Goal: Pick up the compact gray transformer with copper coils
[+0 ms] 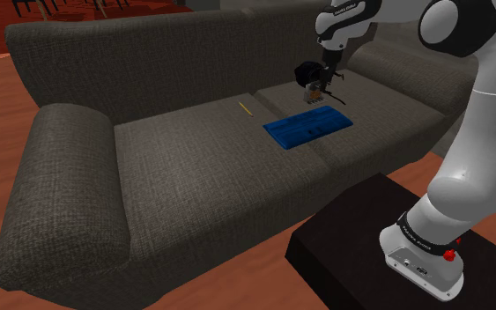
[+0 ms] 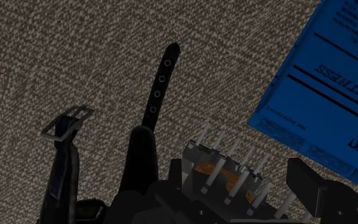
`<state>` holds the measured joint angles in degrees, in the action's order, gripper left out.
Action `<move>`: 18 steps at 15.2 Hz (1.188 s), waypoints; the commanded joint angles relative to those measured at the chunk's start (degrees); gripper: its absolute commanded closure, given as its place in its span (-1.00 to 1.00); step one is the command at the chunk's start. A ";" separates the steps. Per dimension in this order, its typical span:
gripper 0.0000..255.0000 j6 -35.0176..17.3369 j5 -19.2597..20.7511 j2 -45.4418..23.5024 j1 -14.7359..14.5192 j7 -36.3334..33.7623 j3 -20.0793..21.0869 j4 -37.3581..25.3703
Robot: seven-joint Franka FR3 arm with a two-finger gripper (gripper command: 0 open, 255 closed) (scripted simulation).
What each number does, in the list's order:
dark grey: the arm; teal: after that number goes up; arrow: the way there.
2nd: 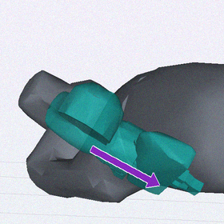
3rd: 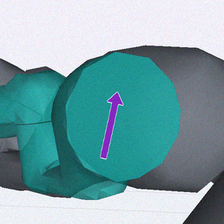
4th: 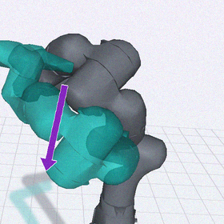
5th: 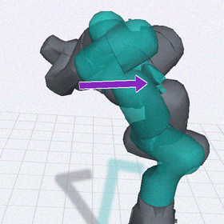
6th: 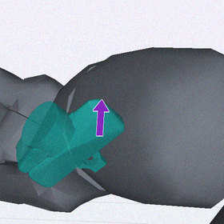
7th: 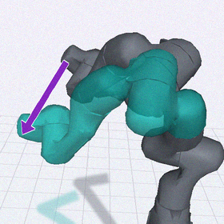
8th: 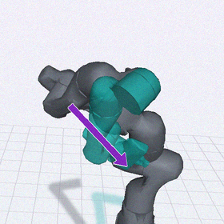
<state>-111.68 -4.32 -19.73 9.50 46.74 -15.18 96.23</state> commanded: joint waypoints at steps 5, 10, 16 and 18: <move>1.00 -0.07 0.00 -0.07 0.02 0.02 -0.01 0.06; 1.00 1.93 0.22 0.59 -0.07 -0.19 -0.06 -1.31; 1.00 6.16 0.54 1.59 -0.07 -0.36 -0.20 -4.57; 1.00 7.60 0.62 1.83 -0.05 -0.40 -0.24 -5.79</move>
<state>-104.75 -3.77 -18.16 9.50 46.43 -15.41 90.89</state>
